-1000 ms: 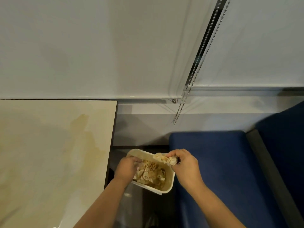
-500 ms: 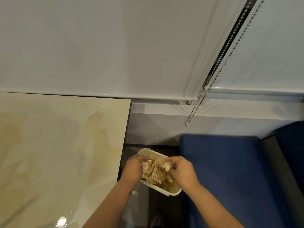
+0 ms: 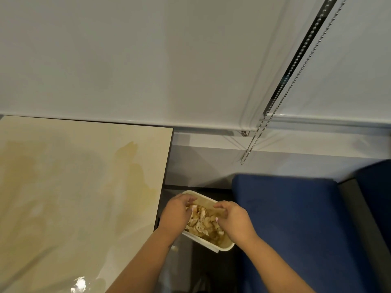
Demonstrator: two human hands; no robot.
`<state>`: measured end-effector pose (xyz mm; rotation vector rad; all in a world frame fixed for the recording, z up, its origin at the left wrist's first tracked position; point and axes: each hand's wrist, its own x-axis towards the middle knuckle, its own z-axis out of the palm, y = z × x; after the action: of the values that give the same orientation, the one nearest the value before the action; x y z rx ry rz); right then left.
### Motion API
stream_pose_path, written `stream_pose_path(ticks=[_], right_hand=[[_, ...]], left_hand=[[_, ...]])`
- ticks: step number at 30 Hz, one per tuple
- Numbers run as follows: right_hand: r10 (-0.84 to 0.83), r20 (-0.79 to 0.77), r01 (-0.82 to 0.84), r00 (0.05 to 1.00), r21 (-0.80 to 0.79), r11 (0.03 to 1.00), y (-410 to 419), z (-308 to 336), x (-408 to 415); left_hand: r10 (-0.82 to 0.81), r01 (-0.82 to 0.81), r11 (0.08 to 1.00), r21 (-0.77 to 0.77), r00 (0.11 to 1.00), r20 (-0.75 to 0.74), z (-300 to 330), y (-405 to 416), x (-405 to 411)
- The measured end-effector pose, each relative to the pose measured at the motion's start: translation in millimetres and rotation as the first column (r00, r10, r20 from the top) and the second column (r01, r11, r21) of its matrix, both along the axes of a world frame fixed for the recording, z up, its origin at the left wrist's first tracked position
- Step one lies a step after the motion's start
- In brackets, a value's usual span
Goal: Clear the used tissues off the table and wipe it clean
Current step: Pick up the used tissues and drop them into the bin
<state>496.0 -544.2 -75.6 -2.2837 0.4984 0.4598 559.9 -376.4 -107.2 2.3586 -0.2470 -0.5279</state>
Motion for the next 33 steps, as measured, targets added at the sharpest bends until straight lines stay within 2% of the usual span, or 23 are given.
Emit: stream_pose_path(ticks=[8,16,27,33], right_hand=[[-0.018,0.161,0.013,0.987,0.032,0.999,6,41,-11],[0.001,0.298,-0.021,0.955,0.062,0.998,23,81,-57],[0.076,0.372,-0.097,0.925,0.040,0.994,68,129,-138],[0.161,0.405,-0.193,0.900,0.041,0.980,104,141,-164]], left_hand=[[0.029,-0.027,0.999,-0.023,0.995,0.095,36,-8,-18],[0.084,-0.060,0.989,-0.136,0.980,0.181,78,8,-68],[0.217,-0.156,0.958,-0.239,0.942,0.257,130,61,-168],[0.290,-0.232,0.949,-0.211,0.906,0.309,150,99,-210]])
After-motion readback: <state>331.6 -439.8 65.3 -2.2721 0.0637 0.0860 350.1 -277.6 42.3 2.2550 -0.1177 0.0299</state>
